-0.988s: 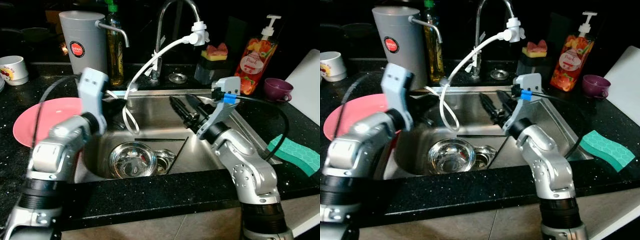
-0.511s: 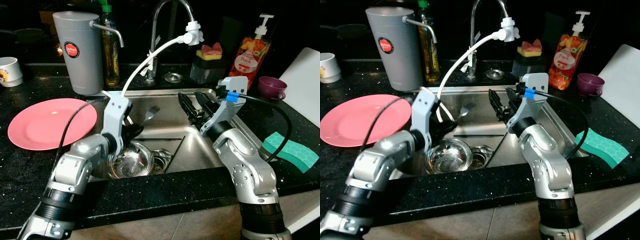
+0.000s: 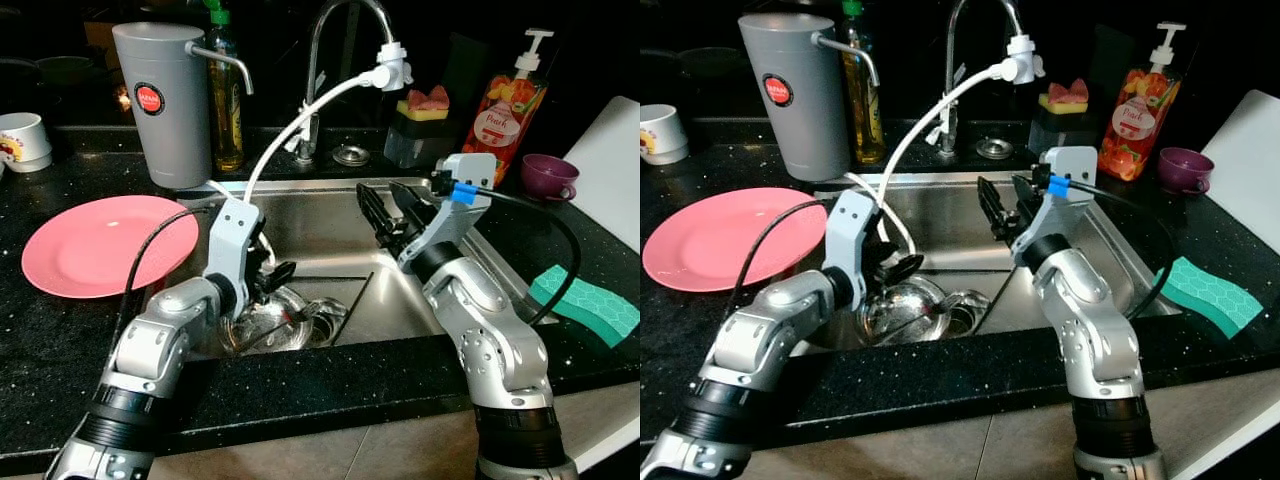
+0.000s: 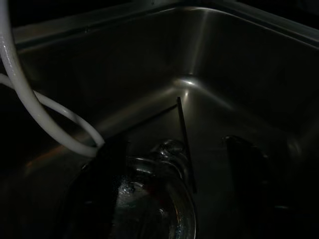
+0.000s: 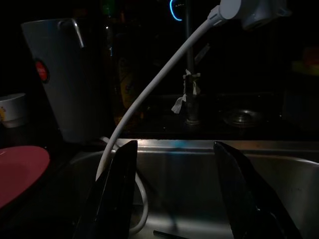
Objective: Kitchen organization
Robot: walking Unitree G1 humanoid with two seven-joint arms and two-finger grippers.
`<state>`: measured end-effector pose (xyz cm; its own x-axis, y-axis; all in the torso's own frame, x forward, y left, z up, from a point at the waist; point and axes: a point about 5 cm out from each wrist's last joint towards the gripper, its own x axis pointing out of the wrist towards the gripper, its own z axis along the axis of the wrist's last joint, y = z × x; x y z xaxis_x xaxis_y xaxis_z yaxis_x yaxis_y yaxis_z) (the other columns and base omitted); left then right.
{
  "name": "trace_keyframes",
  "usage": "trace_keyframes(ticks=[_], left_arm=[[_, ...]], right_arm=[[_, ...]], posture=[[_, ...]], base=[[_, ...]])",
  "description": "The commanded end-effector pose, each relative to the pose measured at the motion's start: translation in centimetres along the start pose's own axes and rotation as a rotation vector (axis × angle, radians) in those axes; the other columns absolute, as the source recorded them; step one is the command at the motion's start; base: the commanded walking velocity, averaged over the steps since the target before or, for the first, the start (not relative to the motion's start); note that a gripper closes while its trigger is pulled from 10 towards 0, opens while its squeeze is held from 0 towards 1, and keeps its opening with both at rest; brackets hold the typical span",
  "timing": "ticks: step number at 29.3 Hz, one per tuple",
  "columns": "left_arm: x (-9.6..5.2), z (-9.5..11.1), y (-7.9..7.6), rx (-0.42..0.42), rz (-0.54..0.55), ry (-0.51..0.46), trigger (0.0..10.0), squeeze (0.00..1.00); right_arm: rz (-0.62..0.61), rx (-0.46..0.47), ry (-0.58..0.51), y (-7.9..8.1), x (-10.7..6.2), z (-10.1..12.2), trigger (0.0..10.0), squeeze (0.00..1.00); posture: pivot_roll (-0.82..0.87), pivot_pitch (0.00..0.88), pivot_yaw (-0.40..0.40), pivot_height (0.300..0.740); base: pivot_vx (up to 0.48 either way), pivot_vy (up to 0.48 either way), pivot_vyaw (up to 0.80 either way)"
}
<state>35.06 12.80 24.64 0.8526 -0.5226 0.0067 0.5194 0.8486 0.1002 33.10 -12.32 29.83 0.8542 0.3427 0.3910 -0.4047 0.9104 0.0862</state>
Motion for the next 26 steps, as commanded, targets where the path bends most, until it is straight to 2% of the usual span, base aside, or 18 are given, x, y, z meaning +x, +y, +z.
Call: trace_keyframes(ticks=[1,2,3,6,9,11,15,16,19,20,26], left_arm=[[-0.1,0.3,-0.3,0.019,-0.010,-0.021,10.0,1.00],[-0.2,0.5,-0.4,0.029,-0.011,-0.026,10.0,0.60],[-0.2,0.8,-0.5,0.046,-0.017,-0.031,10.0,0.00],[-0.3,0.9,-0.6,0.058,-0.022,-0.035,10.0,0.00],[-0.6,1.3,-0.5,0.095,-0.015,-0.041,10.0,0.00],[-1.1,1.6,-0.3,0.149,0.005,-0.040,10.0,0.00],[-1.5,1.8,-0.1,0.174,0.017,-0.041,10.0,0.00],[-1.9,2.1,0.2,0.211,0.040,-0.043,10.0,0.00],[-2.2,2.2,0.5,0.241,0.062,-0.043,10.0,0.00],[-2.6,2.5,1.0,0.280,0.094,-0.034,10.0,0.00],[-3.5,3.0,1.5,0.321,0.116,-0.031,10.0,0.00]], right_arm=[[-0.027,0.004,-0.004,-0.5,-0.1,-0.1,10.0,0.00],[-0.027,0.004,-0.005,-0.5,-0.1,-0.1,10.0,0.00],[-0.026,0.005,-0.008,-0.5,-0.1,-0.1,10.0,0.00],[-0.025,0.006,-0.009,-0.4,-0.1,-0.1,10.0,0.00],[-0.024,0.008,-0.015,-0.4,-0.1,0.0,10.0,0.00],[-0.024,0.011,-0.018,-0.4,0.0,0.1,10.0,0.00],[-0.025,0.014,-0.021,-0.4,0.0,0.1,10.0,0.00],[-0.024,0.017,-0.026,-0.3,0.0,0.1,10.0,0.00],[-0.022,0.021,-0.034,-0.3,0.0,0.2,10.0,0.00],[-0.021,0.022,-0.038,-0.3,0.0,0.4,10.0,0.00],[-0.017,0.013,-0.040,-0.5,0.0,0.6,10.0,0.00]], posture=[[0.07,0.146,-0.048,0.740],[0.07,0.146,-0.048,0.740],[0.07,0.145,-0.049,0.740],[0.07,0.145,-0.049,0.740],[0.07,0.147,-0.050,0.740],[0.08,0.148,-0.050,0.740],[0.08,0.149,-0.049,0.740],[0.08,0.148,-0.048,0.740],[0.08,0.145,-0.052,0.740],[0.09,0.144,-0.056,0.740],[0.09,0.142,-0.055,0.740]], base=[[0.000,0.000,0.00],[0.000,0.000,0.00],[0.000,0.000,0.00],[0.000,0.000,0.00],[0.000,0.000,0.00],[0.000,0.000,0.00],[0.000,0.000,0.00],[0.000,0.000,0.00],[0.000,0.000,0.00],[0.000,0.000,0.00],[0.000,0.000,0.00]])
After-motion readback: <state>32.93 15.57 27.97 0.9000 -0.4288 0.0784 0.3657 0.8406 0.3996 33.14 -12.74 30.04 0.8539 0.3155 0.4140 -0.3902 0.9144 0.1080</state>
